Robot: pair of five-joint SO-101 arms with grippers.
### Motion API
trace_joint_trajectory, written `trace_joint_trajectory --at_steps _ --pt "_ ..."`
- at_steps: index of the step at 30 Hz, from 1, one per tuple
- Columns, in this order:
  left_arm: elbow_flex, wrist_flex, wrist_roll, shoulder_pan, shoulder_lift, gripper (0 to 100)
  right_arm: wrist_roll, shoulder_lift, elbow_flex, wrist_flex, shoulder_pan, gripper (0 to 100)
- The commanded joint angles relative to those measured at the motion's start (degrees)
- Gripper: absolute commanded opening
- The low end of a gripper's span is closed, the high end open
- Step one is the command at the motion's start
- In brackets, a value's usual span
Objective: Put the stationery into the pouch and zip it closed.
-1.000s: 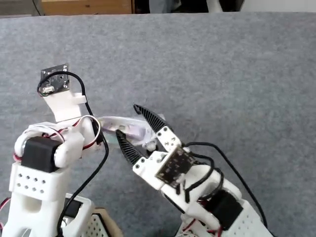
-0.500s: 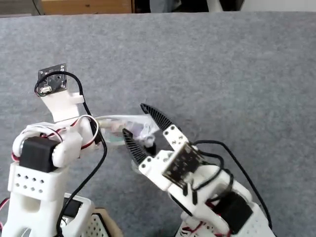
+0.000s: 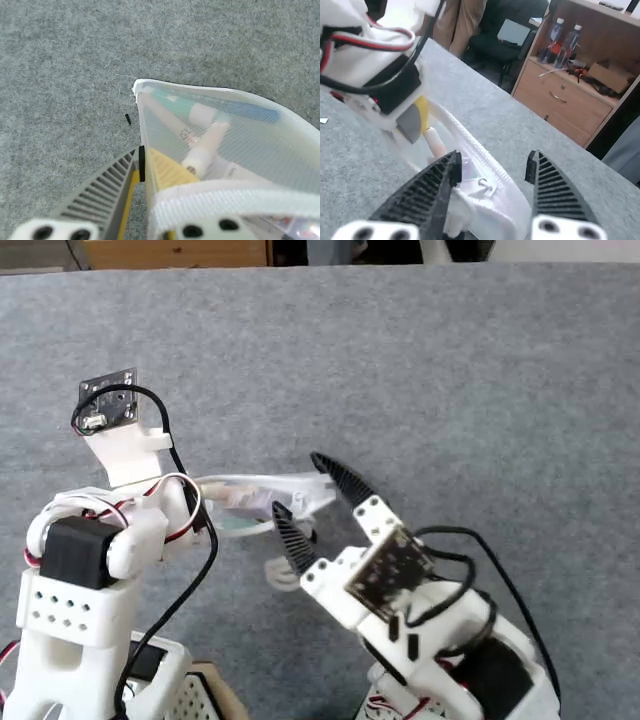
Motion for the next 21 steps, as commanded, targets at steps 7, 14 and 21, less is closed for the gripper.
trace_joint_trajectory --at_steps 7,14,21 --pt "-0.75 -0.44 -0.35 -0.75 1.49 3 0.35 0.22 11.21 -11.52 0.44 22.2" --pt "-0.92 -0.44 -0.35 -0.75 1.49 3 0.35 0.22 -2.86 -11.60 0.62 22.2" --pt "-0.92 -0.44 -0.18 -0.84 1.49 3 0.35 0.22 -7.78 -10.90 5.54 22.2"
